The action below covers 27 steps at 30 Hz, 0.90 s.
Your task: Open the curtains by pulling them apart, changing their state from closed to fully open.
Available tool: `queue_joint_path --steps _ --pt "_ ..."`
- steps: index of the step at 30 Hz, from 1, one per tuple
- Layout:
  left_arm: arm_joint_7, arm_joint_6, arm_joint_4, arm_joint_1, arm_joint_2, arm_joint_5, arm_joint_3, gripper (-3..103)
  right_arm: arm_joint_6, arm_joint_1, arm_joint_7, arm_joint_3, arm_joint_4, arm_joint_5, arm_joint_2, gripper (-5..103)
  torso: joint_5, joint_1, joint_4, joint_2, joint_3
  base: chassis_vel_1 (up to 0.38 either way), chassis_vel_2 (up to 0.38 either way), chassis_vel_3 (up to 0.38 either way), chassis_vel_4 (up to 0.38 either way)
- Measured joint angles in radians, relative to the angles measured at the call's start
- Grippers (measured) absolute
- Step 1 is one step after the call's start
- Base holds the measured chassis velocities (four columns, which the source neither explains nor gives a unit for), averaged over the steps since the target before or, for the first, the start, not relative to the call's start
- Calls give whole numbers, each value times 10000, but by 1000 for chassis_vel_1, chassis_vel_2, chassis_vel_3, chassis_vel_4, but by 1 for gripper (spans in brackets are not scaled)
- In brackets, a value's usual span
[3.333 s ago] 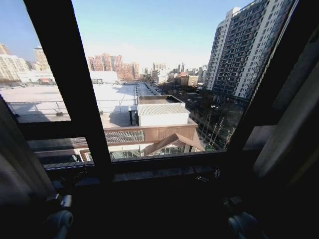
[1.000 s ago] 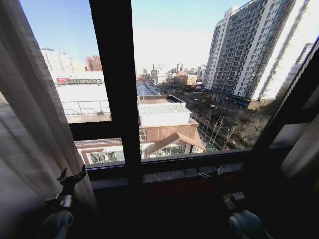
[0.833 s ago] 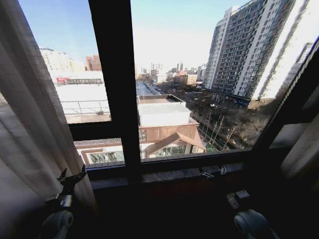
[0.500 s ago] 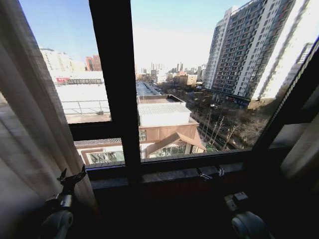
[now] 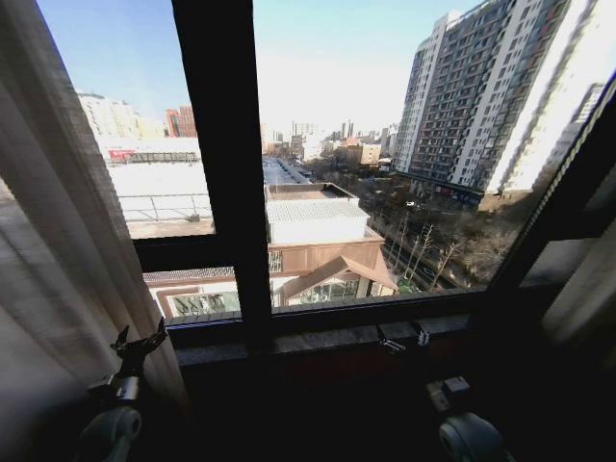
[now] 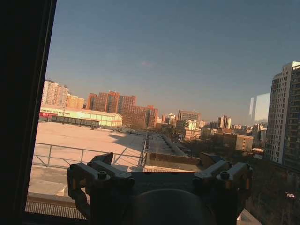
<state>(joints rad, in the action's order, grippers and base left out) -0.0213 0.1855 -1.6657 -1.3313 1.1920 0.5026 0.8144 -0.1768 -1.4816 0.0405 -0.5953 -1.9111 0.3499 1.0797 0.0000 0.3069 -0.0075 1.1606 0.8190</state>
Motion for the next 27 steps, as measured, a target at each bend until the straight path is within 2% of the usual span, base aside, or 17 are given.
queue_joint_path --steps 27 --pt "0 0 0 0 0 0 0 100 -8 2 -7 -4 2 -6 -6 100 0 0 0 0 0 0 0 0 0"
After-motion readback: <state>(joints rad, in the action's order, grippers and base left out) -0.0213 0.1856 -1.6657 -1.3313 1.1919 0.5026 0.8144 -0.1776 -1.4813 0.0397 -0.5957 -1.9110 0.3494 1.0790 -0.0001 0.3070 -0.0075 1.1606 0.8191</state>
